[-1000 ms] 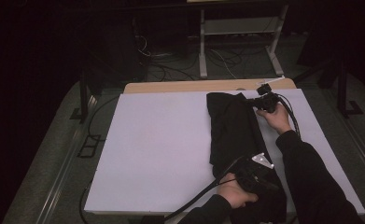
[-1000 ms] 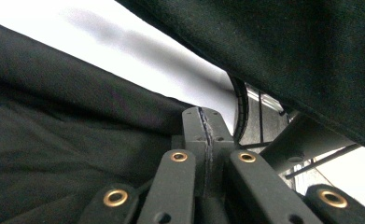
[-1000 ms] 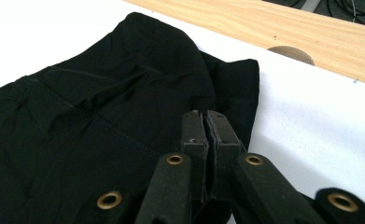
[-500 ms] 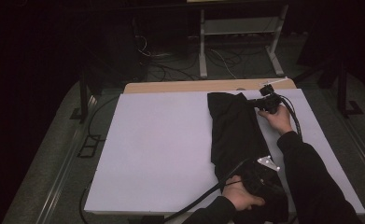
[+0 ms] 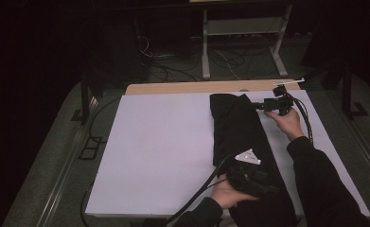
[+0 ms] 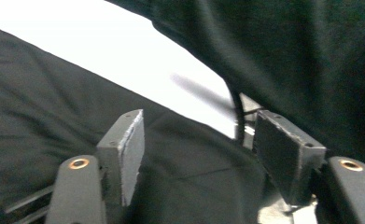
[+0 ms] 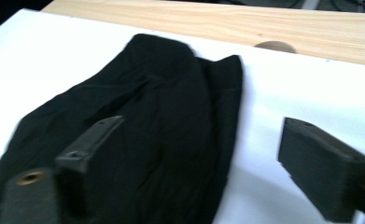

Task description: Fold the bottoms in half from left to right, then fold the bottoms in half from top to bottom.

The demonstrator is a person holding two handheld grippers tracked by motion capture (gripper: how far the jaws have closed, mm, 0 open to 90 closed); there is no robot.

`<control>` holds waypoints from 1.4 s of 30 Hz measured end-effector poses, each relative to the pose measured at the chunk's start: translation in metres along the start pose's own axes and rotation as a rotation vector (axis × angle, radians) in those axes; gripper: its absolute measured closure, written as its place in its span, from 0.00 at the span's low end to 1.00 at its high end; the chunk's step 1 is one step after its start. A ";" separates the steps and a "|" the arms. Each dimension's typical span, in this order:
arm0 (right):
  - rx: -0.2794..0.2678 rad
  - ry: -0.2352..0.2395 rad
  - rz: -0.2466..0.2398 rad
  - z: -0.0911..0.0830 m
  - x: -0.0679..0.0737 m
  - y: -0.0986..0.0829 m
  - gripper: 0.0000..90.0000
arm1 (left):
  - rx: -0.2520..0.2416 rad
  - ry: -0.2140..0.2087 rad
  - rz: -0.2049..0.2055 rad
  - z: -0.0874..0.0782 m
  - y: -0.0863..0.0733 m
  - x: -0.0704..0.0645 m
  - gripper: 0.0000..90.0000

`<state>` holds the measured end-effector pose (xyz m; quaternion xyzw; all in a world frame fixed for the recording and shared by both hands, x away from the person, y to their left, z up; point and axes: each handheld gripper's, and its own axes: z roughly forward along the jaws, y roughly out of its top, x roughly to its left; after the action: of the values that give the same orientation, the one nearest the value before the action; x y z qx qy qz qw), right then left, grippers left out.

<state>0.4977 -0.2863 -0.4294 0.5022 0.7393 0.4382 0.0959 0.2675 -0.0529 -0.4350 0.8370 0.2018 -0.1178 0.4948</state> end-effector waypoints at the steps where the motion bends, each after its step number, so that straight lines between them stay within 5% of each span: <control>1: 0.002 0.006 -0.011 -0.002 0.002 0.000 0.15 | -0.008 0.009 0.001 -0.003 0.000 0.001 0.32; 12: 0.017 0.073 -0.062 -0.008 0.019 0.006 0.01 | -0.042 0.120 0.045 -0.029 0.002 0.012 0.02; 17: 0.048 0.067 -0.080 -0.006 0.021 0.004 0.00 | -0.032 0.151 0.055 -0.038 0.003 0.019 0.00; 42: 0.019 0.067 -0.115 -0.016 0.029 -0.013 0.00 | -0.055 0.273 0.073 -0.074 0.018 0.059 0.00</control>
<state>0.4663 -0.2729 -0.4205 0.4448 0.7739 0.4414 0.0911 0.3280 0.0172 -0.4082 0.8381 0.2398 0.0210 0.4896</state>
